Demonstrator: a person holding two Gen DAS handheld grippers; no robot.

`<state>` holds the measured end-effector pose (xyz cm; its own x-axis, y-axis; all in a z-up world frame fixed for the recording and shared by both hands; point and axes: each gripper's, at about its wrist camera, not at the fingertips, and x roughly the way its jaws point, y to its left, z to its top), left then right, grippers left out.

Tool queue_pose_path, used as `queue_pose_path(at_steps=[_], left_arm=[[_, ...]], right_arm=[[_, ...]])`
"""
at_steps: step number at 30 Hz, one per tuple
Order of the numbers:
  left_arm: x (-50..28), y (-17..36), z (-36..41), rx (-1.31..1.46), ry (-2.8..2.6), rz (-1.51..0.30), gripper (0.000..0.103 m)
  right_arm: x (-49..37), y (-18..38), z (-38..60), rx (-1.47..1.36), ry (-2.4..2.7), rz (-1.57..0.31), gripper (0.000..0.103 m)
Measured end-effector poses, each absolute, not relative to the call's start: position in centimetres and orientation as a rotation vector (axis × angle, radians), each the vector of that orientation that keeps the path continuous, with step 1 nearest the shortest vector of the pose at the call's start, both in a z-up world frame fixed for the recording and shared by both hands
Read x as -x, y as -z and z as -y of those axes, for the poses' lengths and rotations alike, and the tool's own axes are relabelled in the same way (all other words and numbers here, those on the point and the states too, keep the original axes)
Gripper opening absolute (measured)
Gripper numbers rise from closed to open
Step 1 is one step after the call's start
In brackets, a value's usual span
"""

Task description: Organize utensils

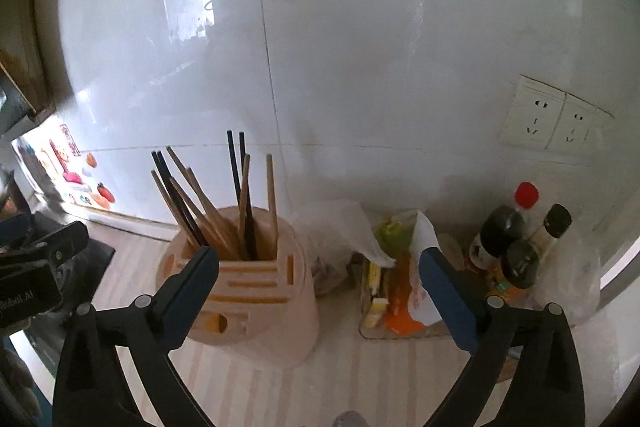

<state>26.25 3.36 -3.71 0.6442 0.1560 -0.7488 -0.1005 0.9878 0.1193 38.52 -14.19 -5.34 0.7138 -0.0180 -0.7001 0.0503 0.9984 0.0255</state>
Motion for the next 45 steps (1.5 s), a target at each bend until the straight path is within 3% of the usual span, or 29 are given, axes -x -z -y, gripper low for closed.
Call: queue_pose_path(at_steps=[14, 33, 45], left_arm=[[-19.2, 1.7, -2.6, -0.034, -0.132, -0.815, 0.103], [-3.8, -6.0, -4.9, -0.052, 0.031, -0.689, 0.103], [-1.0, -7.9, -5.9, -0.045, 0.001, -0.722, 0.103]], right_arm=[[-33.2, 3.1, 15.7, -0.001, 0.046, -0.76, 0.102], [-12.8, -8.8, 13.0, -0.034, 0.171, -0.571, 0.103], [-8.5, -11.5, 11.8, -0.03, 0.175, -0.608, 0.103]])
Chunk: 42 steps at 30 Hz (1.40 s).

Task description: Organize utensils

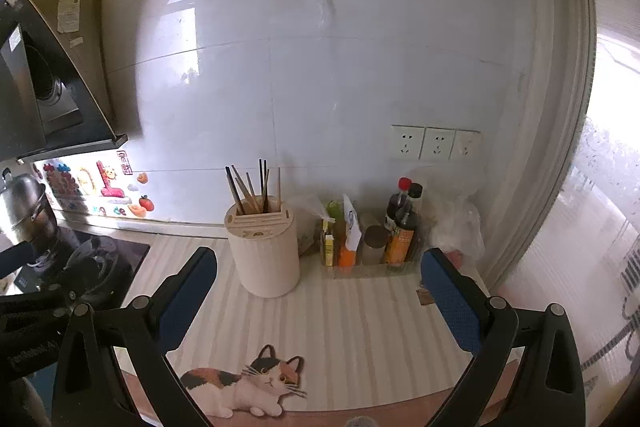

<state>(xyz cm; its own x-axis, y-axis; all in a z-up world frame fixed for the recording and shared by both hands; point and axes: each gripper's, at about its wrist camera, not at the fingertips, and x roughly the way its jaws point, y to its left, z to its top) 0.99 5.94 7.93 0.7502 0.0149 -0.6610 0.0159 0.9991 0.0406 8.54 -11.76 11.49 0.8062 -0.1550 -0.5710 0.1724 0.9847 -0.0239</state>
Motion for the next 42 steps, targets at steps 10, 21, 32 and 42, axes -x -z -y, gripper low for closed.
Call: queue_pose_path(at_steps=[10, 21, 32, 42], left_arm=[[-0.7, -8.2, -6.2, -0.041, -0.009, -0.721, 0.103], [-0.8, -8.3, -6.0, -0.045, -0.019, -0.719, 0.103], [-1.1, -8.3, -5.7, -0.054, -0.02, -0.717, 0.103], [-1.1, -8.2, -5.8, -0.057, -0.016, -0.719, 0.103]], right_arm=[[-8.2, -12.6, 11.4, -0.01, 0.171, -0.614, 0.103], [-8.2, -12.7, 11.7, -0.004, 0.173, -0.616, 0.103], [-8.5, -12.5, 12.0, -0.007, 0.165, -0.626, 0.103], [-8.5, -12.4, 12.1, -0.005, 0.167, -0.626, 0.103]])
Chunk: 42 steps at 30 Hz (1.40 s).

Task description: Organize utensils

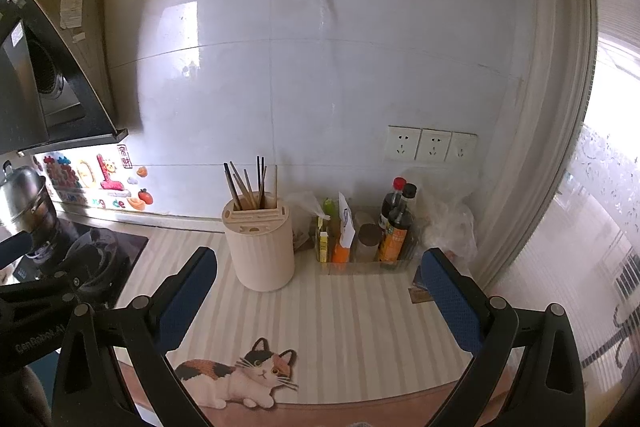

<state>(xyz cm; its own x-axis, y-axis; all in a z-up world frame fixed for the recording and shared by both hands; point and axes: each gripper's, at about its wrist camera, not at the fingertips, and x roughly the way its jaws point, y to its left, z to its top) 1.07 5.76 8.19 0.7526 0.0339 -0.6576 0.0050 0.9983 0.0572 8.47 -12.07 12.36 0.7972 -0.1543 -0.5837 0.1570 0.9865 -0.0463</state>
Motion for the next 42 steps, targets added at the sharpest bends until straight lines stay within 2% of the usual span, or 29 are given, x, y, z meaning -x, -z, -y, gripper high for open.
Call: queue_pose_path(at_steps=[42], left_arm=[[-2.1, -8.1, -6.1, -0.048, -0.014, -0.72, 0.103]], right_arm=[[-8.9, -12.1, 11.4, -0.018, 0.182, -0.631, 0.103]])
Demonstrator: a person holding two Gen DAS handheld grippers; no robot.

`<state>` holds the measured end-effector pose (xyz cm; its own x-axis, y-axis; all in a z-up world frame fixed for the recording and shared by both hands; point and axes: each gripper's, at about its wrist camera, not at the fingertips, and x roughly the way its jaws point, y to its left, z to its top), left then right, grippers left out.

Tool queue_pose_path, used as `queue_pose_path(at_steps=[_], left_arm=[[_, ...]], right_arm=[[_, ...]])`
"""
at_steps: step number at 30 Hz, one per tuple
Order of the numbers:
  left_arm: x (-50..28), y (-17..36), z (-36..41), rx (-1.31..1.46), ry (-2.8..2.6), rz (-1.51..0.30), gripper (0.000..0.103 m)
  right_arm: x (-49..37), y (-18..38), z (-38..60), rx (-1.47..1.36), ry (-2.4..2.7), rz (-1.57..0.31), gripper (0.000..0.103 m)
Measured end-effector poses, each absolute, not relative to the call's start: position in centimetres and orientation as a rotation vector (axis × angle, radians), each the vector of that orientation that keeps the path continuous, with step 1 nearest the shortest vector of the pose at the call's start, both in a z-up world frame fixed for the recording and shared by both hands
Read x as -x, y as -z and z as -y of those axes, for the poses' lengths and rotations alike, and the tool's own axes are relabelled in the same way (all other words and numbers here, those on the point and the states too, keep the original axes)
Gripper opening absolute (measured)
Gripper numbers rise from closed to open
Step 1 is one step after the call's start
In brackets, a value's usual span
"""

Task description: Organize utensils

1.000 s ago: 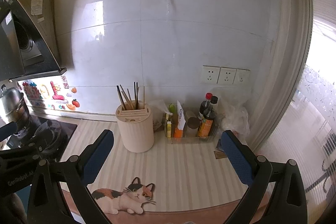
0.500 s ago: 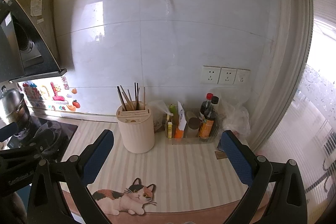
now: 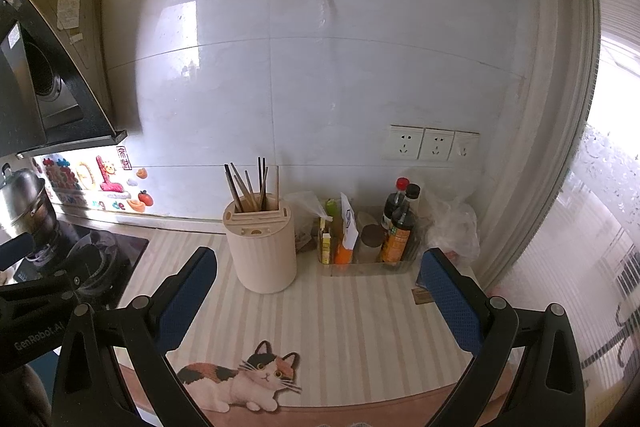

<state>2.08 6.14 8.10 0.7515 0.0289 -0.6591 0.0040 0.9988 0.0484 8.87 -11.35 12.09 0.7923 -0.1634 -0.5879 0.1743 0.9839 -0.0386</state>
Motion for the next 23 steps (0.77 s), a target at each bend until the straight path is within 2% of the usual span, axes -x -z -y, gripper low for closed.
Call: queue_pose_path(at_steps=[23], left_arm=[[-2.6, -8.1, -6.3, -0.044, -0.015, -0.715, 0.103]], right_arm=[[-10.0, -12.2, 10.6, -0.023, 0.184, -0.633, 0.103]])
